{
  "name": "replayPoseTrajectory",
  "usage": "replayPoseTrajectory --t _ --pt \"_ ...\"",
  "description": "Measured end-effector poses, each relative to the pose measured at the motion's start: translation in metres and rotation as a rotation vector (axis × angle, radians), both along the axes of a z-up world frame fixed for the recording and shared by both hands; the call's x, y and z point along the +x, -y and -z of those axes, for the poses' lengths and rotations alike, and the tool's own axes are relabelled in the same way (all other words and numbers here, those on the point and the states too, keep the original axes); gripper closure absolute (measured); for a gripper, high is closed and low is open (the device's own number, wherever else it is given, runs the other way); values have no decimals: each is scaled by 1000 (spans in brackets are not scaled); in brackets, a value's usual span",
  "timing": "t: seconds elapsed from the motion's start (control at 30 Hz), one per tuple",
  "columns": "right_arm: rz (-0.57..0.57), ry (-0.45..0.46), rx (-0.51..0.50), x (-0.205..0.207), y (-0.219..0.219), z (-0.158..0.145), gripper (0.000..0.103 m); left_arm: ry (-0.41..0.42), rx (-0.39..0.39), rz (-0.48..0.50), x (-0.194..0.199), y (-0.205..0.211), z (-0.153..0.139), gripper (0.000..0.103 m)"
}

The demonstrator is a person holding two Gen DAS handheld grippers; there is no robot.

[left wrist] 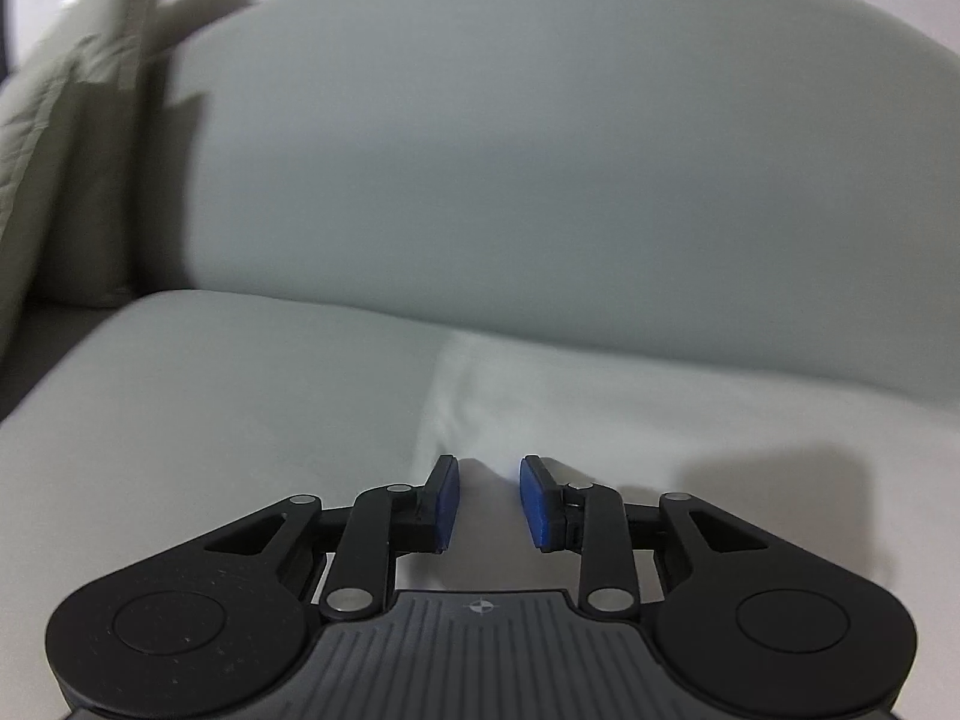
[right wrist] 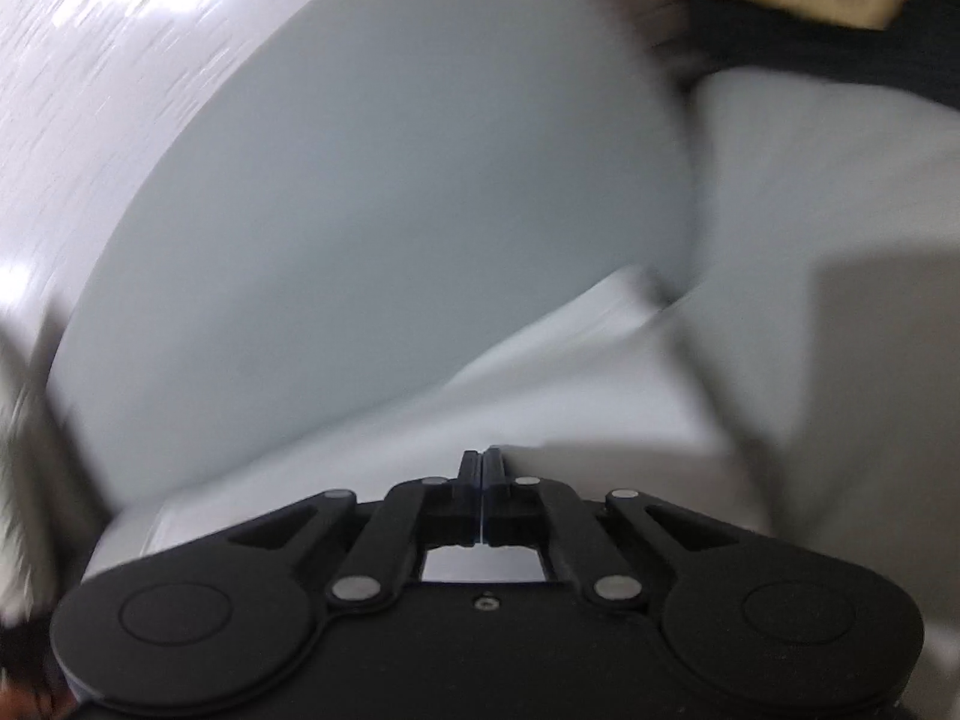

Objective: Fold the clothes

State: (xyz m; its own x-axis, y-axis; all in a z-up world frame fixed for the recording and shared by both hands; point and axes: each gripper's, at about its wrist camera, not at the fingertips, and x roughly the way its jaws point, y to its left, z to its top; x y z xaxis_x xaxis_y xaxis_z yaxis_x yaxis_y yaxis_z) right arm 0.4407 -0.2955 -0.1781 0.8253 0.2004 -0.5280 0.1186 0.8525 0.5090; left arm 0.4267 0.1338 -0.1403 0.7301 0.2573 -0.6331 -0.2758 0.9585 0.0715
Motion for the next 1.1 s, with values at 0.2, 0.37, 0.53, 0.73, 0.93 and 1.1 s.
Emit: replayPoseTrajectory --t 0.2,0.37,0.53,0.73,0.93,1.1 --pt "228 -19 -97 14 29 -3 103 -18 93 -96 8 -17 1 70" --pt "202 -48 -97 4 27 -24 89 -25 -62 23 -22 -41 -26 73" --pt "77 -11 -63 -9 26 -51 78 -5 -108 86 -26 -60 -43 61" --pt "136 -82 1 19 54 -46 66 -134 -367 80 22 -80 -16 52" --pt "41 -156 129 62 82 -25 77 -147 -382 203 54 -77 -13 57" --pt "-34 -213 65 91 72 -18 79 -143 -304 229 69 -69 -11 81"
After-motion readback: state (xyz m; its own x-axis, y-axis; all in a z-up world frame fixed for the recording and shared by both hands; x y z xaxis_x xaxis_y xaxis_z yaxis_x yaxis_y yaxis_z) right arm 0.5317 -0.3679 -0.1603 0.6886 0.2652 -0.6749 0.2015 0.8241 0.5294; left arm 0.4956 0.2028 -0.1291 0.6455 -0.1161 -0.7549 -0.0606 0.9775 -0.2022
